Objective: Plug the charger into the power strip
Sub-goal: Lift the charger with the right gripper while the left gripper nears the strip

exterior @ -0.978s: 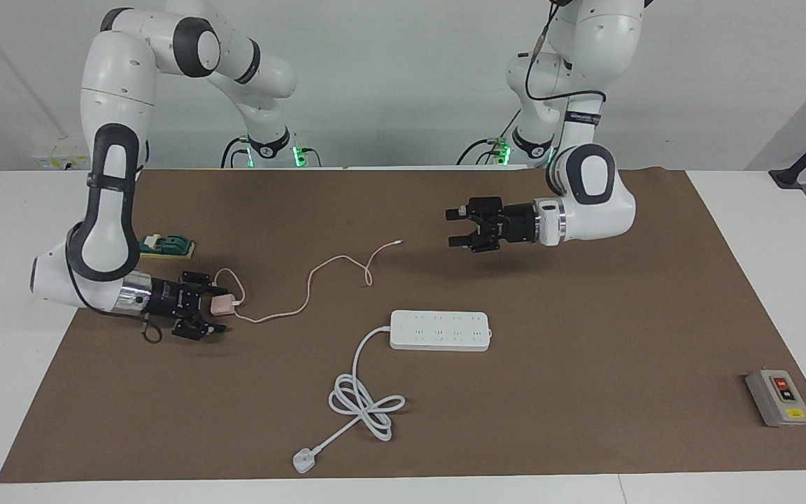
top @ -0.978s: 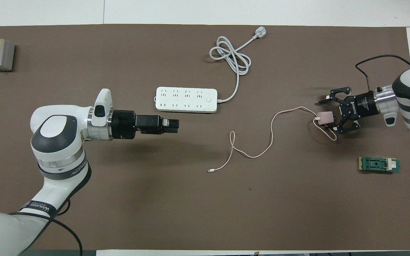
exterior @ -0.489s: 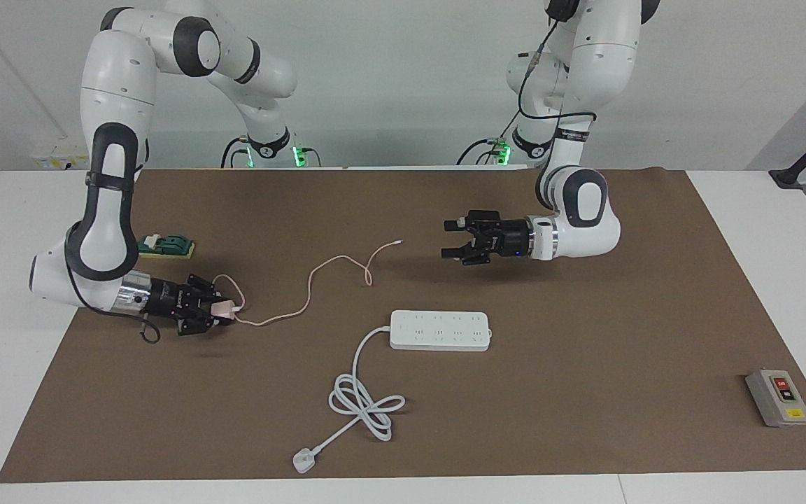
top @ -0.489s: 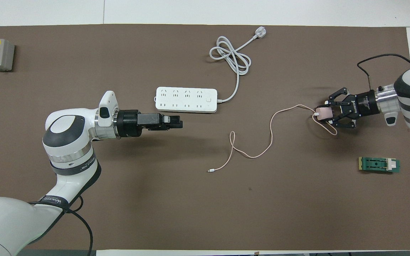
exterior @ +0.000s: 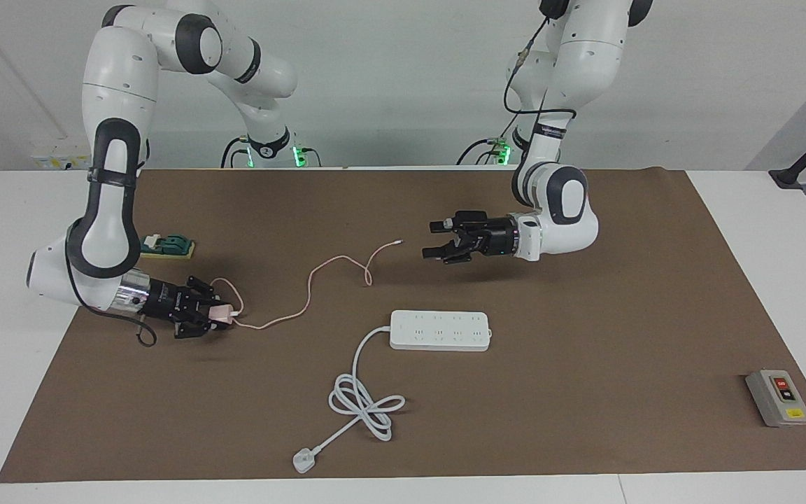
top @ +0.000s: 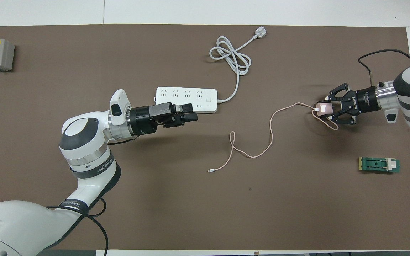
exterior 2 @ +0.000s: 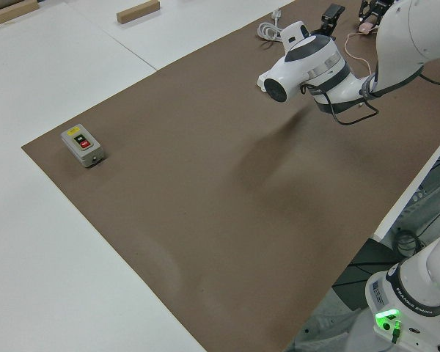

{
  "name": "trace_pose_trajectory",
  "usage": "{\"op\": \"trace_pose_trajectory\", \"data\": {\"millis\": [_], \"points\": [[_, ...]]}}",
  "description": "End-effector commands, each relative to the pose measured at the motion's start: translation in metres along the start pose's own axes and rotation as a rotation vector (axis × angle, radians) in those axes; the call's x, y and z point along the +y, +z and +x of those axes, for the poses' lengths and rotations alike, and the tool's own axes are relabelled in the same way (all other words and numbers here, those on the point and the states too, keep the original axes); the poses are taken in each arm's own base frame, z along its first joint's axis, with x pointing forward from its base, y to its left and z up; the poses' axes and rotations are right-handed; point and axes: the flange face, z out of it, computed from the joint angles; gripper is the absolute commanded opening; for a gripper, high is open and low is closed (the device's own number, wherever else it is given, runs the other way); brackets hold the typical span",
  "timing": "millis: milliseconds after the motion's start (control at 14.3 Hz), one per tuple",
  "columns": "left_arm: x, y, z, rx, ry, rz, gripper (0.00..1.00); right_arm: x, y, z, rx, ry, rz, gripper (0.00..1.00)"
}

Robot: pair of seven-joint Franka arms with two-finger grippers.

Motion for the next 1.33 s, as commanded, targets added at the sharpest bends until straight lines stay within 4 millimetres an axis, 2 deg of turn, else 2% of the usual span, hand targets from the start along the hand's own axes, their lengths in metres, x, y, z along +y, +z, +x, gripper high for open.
{"op": "trace_pose_trajectory", "data": {"millis": [0,210,349,489,839,1048,1118,1258], "points": [[0.009,0.007,0.008,0.027,-0.016,0.004,1.00,-0.004,-0.014,-0.031,0.021,0.002,0.020,0.00],[0.005,0.018,0.004,0.027,-0.006,0.035,1.00,-0.011,-0.011,-0.067,0.022,0.014,0.006,0.00],[-0.006,0.027,-0.001,0.023,-0.003,0.062,1.00,-0.018,-0.002,-0.093,0.026,0.041,-0.004,0.00],[-0.008,0.026,-0.001,0.033,-0.003,0.076,1.00,-0.024,0.008,-0.123,0.026,0.073,-0.008,0.00],[-0.010,0.024,0.001,0.047,0.023,0.098,1.00,-0.042,0.033,-0.215,0.008,0.120,0.026,0.00],[-0.012,0.023,0.001,0.054,0.022,0.107,1.00,-0.044,0.055,-0.267,0.008,0.144,0.036,0.00],[-0.012,0.022,0.002,0.062,0.025,0.115,1.00,-0.045,0.060,-0.278,0.011,0.147,0.047,0.00],[-0.013,0.024,0.001,0.062,0.049,0.123,1.00,-0.043,0.082,-0.310,0.018,0.139,0.047,0.00]]}}
